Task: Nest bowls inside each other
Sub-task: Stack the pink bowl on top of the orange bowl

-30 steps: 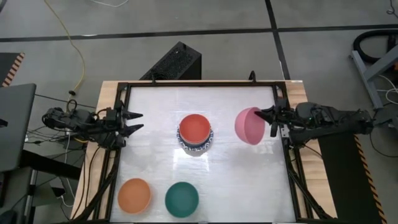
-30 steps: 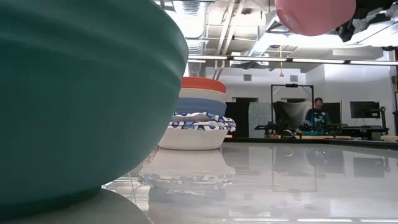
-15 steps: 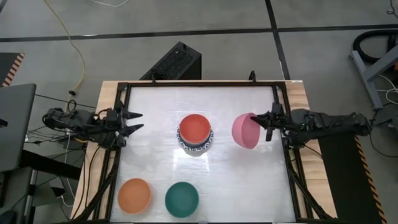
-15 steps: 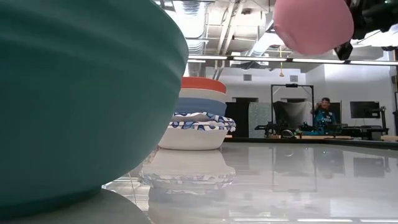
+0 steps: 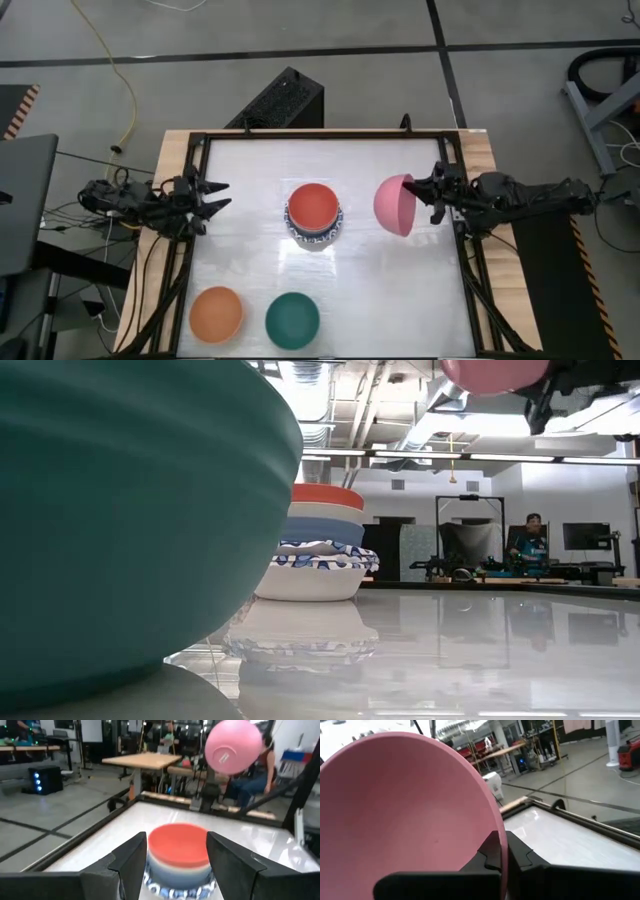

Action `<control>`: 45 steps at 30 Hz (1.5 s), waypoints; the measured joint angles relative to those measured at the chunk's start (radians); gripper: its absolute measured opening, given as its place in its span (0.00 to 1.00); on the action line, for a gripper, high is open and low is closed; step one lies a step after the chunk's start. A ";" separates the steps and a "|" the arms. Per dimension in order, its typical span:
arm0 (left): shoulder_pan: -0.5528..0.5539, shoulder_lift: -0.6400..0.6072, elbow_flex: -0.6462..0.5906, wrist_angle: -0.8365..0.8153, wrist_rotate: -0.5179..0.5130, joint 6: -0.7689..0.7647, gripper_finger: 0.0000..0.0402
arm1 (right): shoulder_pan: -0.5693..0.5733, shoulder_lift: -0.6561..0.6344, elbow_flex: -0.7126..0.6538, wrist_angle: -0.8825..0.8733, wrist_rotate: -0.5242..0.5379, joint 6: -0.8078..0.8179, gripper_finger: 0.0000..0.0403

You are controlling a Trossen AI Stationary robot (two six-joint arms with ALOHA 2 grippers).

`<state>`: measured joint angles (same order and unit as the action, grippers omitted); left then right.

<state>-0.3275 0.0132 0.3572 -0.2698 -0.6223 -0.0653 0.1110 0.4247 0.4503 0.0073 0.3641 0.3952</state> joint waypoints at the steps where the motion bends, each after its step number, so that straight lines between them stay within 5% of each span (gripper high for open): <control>1: 0.000 0.005 0.002 0.009 0.007 -0.004 0.48 | 0.000 0.022 0.000 0.034 0.000 0.002 0.03; 8: 0.000 -0.011 0.002 -0.007 0.039 -0.024 0.48 | -0.003 0.248 0.002 0.265 -0.077 0.022 0.03; 14: 0.000 -0.009 0.002 -0.005 0.035 -0.038 0.48 | -0.036 0.449 0.115 0.258 -0.098 0.075 0.03; 21: 0.000 -0.009 0.002 -0.008 0.035 -0.027 0.48 | -0.116 0.633 0.302 0.252 -0.262 0.000 0.03; 26: 0.000 -0.009 0.002 -0.009 0.037 -0.033 0.48 | -0.163 0.705 0.354 0.265 -0.363 0.000 0.03; 45: 0.000 -0.009 0.002 -0.010 0.062 -0.002 0.48 | -0.198 0.812 0.356 0.266 -0.413 0.079 0.03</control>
<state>-0.3275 0.0044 0.3592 -0.2794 -0.5603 -0.0673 -0.0872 1.2370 0.8059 0.2729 -0.0494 0.4740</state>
